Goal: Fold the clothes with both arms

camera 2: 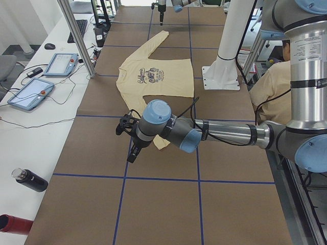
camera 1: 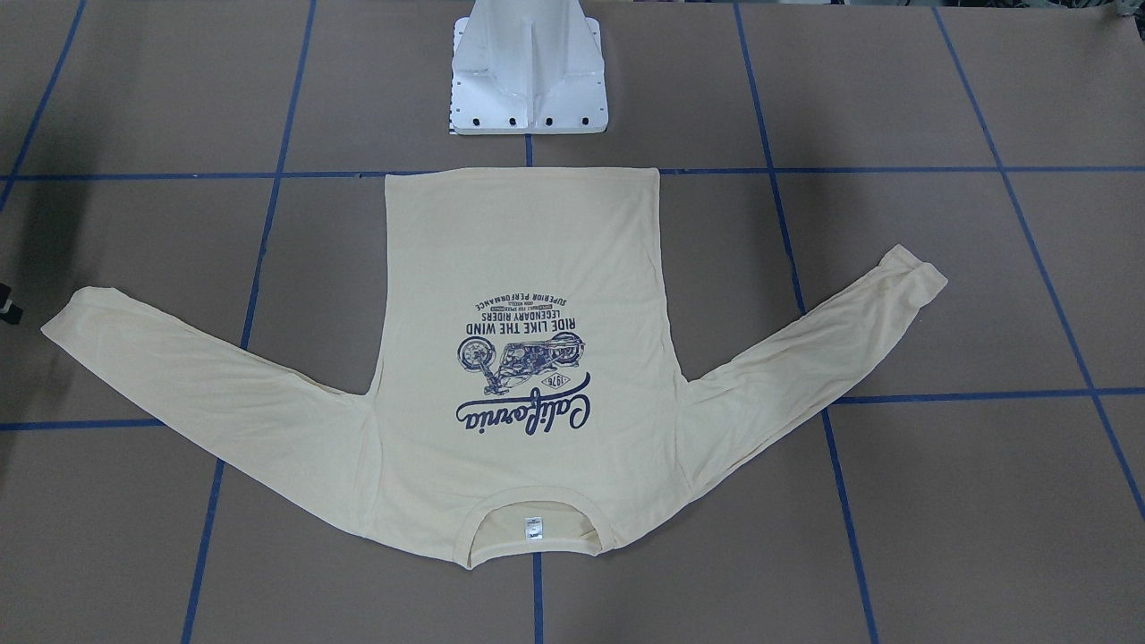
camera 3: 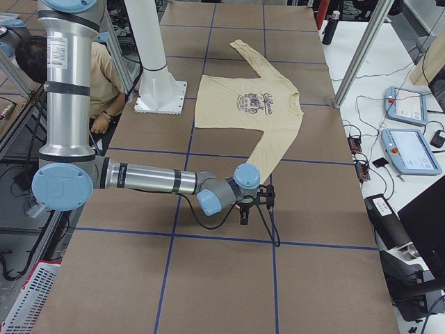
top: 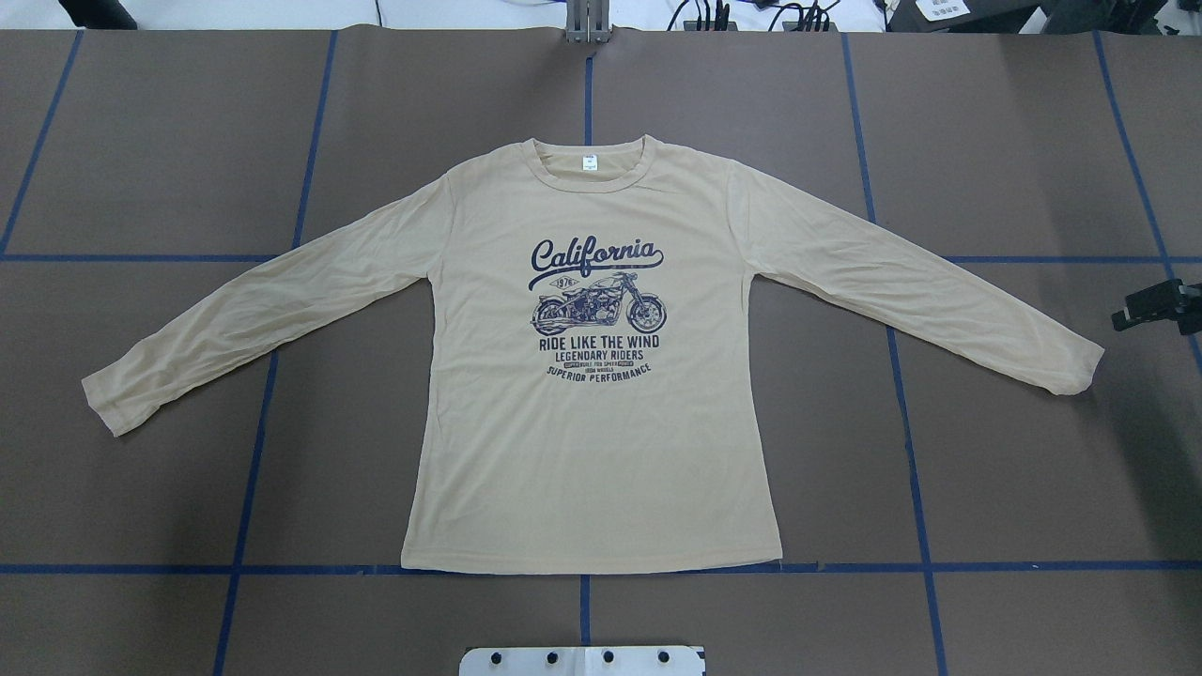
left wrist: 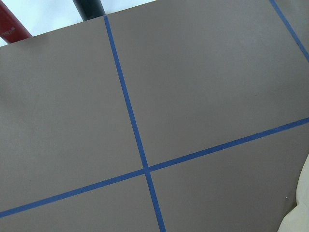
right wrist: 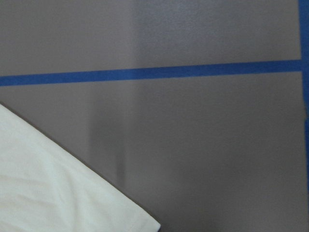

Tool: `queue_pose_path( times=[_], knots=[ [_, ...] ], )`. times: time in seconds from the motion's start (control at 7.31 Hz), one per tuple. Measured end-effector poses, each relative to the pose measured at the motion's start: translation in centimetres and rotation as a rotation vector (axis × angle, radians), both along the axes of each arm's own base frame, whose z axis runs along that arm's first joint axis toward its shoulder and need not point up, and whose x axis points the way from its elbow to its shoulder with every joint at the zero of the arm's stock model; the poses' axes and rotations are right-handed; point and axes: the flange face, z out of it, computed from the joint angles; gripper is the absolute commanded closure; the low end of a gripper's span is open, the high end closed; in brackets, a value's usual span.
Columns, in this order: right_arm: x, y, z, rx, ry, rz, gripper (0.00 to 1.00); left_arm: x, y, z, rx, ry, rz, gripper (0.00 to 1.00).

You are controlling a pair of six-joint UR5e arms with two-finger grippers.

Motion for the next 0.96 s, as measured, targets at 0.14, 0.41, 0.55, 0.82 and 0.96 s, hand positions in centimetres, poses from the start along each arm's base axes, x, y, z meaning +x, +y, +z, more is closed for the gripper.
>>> queue_pose_path(
  times=[0.14, 0.41, 0.55, 0.82, 0.96],
  knots=[
    [-1.5, -0.2, -0.5, -0.010, -0.001, -0.003, 0.00, 0.0, 0.0, 0.0, 0.001, 0.000, 0.000, 0.00],
    [-3.5, -0.9, -0.5, -0.016, 0.009, -0.014, 0.08, 0.0, 0.0, 0.0, 0.003, -0.002, 0.001, 0.00],
    [-4.1, -1.1, -0.2, -0.019, 0.014, -0.021, 0.12, 0.0, 0.0, 0.0, 0.003, -0.003, 0.001, 0.00],
    [-4.4, -1.0, 0.1, -0.026, 0.015, -0.028, 0.19, 0.0, 0.0, 0.1, 0.003, -0.003, 0.000, 0.00],
    [-4.4, -0.8, 0.3, -0.030, 0.016, -0.030, 0.20, 0.0, 0.0, 0.1, 0.003, -0.004, 0.000, 0.00]
  ],
)
